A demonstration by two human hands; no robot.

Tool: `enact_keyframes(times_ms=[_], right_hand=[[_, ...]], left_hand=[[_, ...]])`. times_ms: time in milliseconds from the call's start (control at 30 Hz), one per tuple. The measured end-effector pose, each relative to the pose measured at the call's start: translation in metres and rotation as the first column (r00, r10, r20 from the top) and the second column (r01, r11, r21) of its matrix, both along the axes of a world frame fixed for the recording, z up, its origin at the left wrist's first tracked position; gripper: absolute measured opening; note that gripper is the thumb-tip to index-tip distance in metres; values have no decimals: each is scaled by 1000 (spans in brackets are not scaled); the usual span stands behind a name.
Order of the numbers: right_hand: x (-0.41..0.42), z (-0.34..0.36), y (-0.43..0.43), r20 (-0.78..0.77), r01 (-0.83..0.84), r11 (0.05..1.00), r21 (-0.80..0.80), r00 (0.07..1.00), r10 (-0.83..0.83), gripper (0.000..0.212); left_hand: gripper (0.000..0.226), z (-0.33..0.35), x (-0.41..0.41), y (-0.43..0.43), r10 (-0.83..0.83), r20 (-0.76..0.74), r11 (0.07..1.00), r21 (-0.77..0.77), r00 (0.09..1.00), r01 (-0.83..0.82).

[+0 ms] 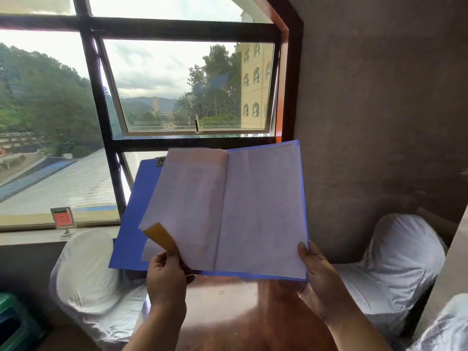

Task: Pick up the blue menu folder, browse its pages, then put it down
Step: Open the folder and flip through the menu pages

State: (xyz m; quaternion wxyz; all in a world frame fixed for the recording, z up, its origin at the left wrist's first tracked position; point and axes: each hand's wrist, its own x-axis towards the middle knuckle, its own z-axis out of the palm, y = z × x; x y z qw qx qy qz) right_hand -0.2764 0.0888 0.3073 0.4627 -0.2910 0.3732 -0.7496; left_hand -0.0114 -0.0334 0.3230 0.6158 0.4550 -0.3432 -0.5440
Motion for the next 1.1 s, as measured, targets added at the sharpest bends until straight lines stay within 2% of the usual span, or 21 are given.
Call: enact_keyframes(times_ms=[67,133,200,233,300,367,400,433,533,633,800,867,933,1000,1067,1100], right_hand=[[0,0,-2,-4,7,1000,11,1000,-7,36],[1,0,-4,-7,10,1000,18,1000,-10,35],[2,-2,-5,-1,10,1000,20,1000,-10,36],[2,-3,-5,5,9,1000,20,1000,-9,36],[3,-5,-7,20,3,1000,21,1000,-3,37],[5,-8,-10,34,-8,1000,25,999,7,37],[6,-9,-11,39,-15,1000,23,999,14,35],[8,-9,-13,40,-22,1000,19,999,22,34],[17,-6,-16,21,-50,999,16,999,50,38],[21,0,-15,0,-99,995,-3,995,99,50],[26,11,-11,-74,-95,995,17,993,96,55],[27,14,-9,-94,-75,997,22,993,76,48],[25,14,-7,-74,-60,998,10,995,61,31],[20,12,-3,-35,-56,998,-12,998,56,27],[15,15,0,-27,-52,998,-31,998,52,29],[12,16,2,-26,-49,998,-35,999,48,30]], left_hand=[[25,-4,2,-2,33,33,999,6,999,-34],[24,-5,2,-1,144,141,989,-43,980,-139],[25,-2,2,6,270,290,956,-192,918,-221],[23,1,1,12,311,367,934,-291,877,-209],[20,5,-3,21,405,542,856,-508,736,-97],[14,5,-10,24,533,646,688,-707,547,165],[10,4,-15,26,577,668,608,-736,471,300],[14,5,-22,29,590,698,575,-716,407,395],[45,5,-39,34,551,774,609,-629,314,483],[53,5,-48,36,550,770,602,-633,322,487],[30,9,-46,36,585,733,548,-673,347,497],[22,12,-47,36,620,702,509,-699,349,502],[25,16,-46,34,627,687,508,-718,366,476],[27,19,-40,32,539,703,585,-709,464,394],[26,19,-32,29,379,671,730,-640,638,239],[25,17,-28,27,295,601,805,-576,743,146]])
